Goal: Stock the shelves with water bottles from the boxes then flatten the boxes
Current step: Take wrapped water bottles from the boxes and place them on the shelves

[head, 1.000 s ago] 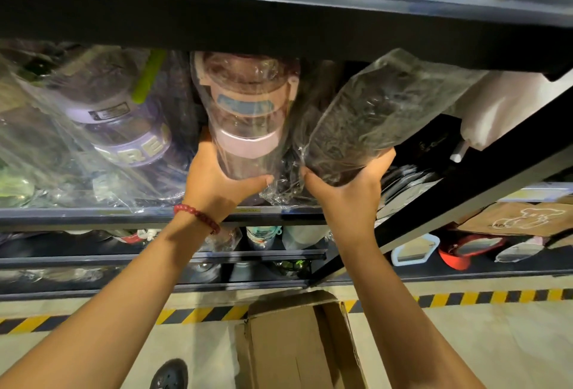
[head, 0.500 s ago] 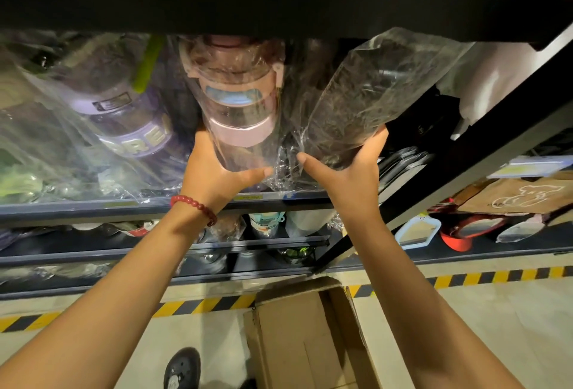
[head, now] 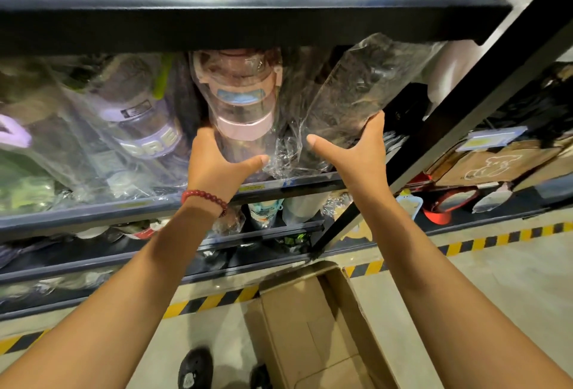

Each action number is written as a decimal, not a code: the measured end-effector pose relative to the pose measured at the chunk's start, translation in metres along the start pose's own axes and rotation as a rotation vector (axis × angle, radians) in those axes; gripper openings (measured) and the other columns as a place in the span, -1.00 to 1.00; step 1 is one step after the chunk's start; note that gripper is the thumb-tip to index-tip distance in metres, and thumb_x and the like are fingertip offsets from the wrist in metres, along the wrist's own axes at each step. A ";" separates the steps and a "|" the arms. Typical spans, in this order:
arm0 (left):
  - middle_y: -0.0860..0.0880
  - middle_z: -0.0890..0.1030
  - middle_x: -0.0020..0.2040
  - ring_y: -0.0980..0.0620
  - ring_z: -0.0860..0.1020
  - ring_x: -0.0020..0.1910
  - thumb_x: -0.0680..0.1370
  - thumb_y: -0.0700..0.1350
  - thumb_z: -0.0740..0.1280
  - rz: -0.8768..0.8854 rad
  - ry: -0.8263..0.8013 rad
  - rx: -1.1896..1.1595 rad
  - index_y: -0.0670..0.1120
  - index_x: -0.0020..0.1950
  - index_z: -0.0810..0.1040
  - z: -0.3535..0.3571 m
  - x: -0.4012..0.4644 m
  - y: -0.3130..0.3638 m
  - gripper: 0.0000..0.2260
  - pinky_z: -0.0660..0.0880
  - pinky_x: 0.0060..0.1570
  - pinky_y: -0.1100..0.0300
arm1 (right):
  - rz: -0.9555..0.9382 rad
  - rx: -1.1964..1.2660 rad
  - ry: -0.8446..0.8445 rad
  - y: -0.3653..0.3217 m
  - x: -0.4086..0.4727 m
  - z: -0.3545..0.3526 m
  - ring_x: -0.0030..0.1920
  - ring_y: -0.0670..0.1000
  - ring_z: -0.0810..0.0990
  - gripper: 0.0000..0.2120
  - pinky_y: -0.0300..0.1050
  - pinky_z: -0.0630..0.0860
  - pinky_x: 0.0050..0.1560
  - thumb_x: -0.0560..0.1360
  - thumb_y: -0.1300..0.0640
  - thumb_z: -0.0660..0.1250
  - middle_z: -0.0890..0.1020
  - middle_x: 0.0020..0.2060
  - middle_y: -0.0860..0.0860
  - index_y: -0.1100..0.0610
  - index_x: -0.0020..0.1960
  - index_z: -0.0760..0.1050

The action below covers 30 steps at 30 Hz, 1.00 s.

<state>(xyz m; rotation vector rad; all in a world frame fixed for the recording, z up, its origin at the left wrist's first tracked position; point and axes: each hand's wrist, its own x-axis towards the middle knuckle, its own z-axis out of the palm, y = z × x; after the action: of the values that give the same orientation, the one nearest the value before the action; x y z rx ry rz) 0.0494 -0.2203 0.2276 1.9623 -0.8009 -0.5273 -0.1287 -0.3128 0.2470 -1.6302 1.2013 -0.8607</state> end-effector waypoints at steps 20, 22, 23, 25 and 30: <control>-0.14 0.34 0.37 -0.10 0.38 0.30 0.31 0.01 0.54 0.071 -0.007 0.072 -0.17 0.43 0.23 -0.013 -0.025 0.012 -0.19 0.41 0.23 0.00 | 0.105 0.039 0.169 -0.023 -0.012 -0.005 0.34 0.03 0.26 -0.17 -0.17 0.26 0.18 0.38 0.00 0.51 0.25 0.34 0.04 0.17 0.40 0.04; -0.14 0.38 0.31 -0.11 0.42 0.24 0.31 0.02 0.54 0.061 0.015 0.060 -0.19 0.36 0.26 -0.008 -0.021 0.011 -0.24 0.45 0.17 -0.05 | 0.117 0.090 0.169 -0.020 -0.006 -0.001 0.26 -0.04 0.24 -0.14 -0.22 0.24 0.15 0.36 0.03 0.53 0.21 0.25 0.00 0.16 0.39 0.01; -0.14 0.40 0.28 -0.09 0.44 0.21 0.32 0.01 0.54 0.064 0.028 0.047 -0.19 0.32 0.28 -0.005 -0.020 0.012 -0.29 0.46 0.14 -0.01 | 0.113 0.109 0.178 -0.018 -0.003 0.002 0.23 -0.05 0.24 -0.11 -0.28 0.24 0.13 0.35 0.04 0.54 0.20 0.22 -0.01 0.16 0.39 -0.01; -0.13 0.40 0.25 -0.06 0.43 0.17 0.33 -0.01 0.54 0.075 0.058 0.018 -0.19 0.26 0.28 0.001 -0.018 0.011 -0.34 0.42 0.11 0.07 | 0.078 0.144 0.195 -0.014 0.002 0.008 0.17 -0.09 0.27 -0.10 -0.49 0.26 -0.01 0.35 0.10 0.55 0.22 0.17 -0.05 0.17 0.41 -0.02; -0.14 0.41 0.23 -0.09 0.41 0.21 0.33 -0.01 0.55 0.079 0.133 0.003 -0.18 0.17 0.27 0.012 -0.011 0.009 -0.39 0.41 0.19 0.03 | -0.103 0.056 0.157 -0.013 0.008 0.006 -0.02 -0.48 0.32 -0.06 -0.74 0.10 -0.06 0.32 0.16 0.57 0.26 0.06 -0.31 0.18 0.47 0.03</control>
<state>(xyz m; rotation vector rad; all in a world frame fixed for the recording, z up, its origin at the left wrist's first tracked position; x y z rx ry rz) 0.0310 -0.2226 0.2299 1.9374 -0.7917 -0.3454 -0.1170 -0.3176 0.2576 -1.6142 1.1965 -1.0956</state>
